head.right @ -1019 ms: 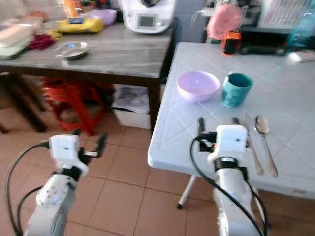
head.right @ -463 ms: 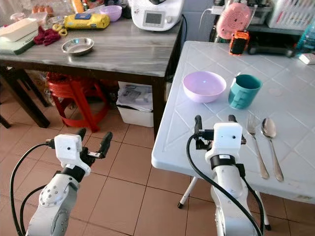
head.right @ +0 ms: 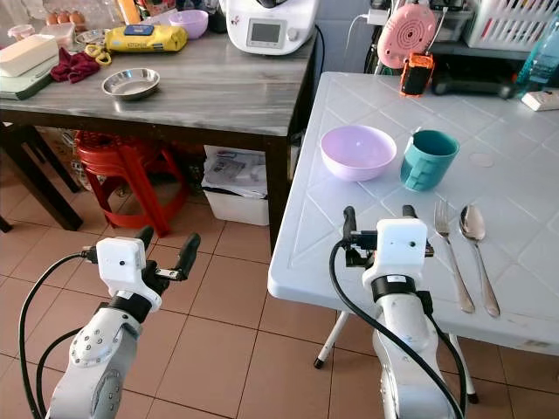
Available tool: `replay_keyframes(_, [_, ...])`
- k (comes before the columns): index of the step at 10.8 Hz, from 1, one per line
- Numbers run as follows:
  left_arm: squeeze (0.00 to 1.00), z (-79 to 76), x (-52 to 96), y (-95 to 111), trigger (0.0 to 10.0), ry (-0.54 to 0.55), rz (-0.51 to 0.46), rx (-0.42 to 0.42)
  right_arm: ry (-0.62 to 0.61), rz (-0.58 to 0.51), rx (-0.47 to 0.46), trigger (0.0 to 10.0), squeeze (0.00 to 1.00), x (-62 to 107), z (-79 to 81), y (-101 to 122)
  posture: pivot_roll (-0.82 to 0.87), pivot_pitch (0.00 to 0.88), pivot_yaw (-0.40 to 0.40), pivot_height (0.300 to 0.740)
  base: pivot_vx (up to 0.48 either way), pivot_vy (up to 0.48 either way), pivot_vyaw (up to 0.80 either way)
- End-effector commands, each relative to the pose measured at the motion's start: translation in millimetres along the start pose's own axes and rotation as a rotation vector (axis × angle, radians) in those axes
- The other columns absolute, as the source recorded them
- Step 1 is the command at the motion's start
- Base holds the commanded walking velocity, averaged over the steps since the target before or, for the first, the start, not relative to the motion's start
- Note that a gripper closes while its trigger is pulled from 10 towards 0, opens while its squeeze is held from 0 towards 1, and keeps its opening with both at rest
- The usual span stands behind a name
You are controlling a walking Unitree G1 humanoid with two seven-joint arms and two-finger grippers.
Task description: Setting the table
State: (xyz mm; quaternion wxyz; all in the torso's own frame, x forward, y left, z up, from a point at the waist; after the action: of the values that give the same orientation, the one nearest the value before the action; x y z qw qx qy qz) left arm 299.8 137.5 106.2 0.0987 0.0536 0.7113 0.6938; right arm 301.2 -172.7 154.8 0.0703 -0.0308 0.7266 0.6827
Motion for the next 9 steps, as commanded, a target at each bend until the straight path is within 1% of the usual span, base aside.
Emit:
replay_keyframes(1, [0.0, 2.3, 0.8, -1.3, 10.0, 0.005, 0.011, -0.009, 0.009, -0.007, -0.006, 10.0, 0.0, -1.0, 3.5, 0.7, -0.04, 0.083, 0.046, 0.74, 0.0, -0.337, 0.0])
replay_keyframes(4, [0.0, 2.1, 0.9, -2.6, 10.0, 0.001, 0.017, -0.011, 0.008, -0.006, -0.004, 10.0, 0.0, -0.8, 3.0, 0.1, -0.04, 0.083, 0.047, 0.74, 0.0, -0.335, 0.0])
replay_keyframes(5, [0.0, 1.9, 0.8, -2.6, 10.0, 0.003, 0.012, 0.006, 0.009, -0.006, -0.004, 10.0, 0.0, -1.1, 3.5, 0.0, -0.04, 0.084, 0.048, 0.74, 0.0, 0.0, 0.0])
replay_keyframes(8, [0.0, 1.8, 1.0, -2.8, 10.0, -0.001, 0.012, -0.01, 0.007, -0.008, -0.007, 10.0, 0.0, -2.6, 2.7, 0.6, -0.04, 0.084, 0.047, 0.74, 0.0, 0.0, 0.0])
replay_keyframes(9, [0.0, 1.7, 1.0, -2.7, 10.0, -0.002, 0.012, -0.01, 0.004, -0.009, -0.008, 10.0, 0.0, -3.3, 2.0, 0.8, -0.04, 0.084, 0.046, 0.74, 0.0, 0.0, -0.52])
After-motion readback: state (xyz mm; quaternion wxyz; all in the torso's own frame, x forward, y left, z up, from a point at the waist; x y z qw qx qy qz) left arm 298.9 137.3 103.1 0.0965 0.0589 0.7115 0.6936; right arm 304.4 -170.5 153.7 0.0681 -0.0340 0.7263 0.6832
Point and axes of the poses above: a point about 5 cm out from each wrist's last joint towards the gripper, its own x axis pointing back from the gripper into the wrist, its own y axis along the axis of the wrist's last joint, z = x × y, the point moved 4 cm from there along -x, pointing out of the wrist towards the gripper, and after that the axes turned 4 degrees about -x, right-handed, at the moved point
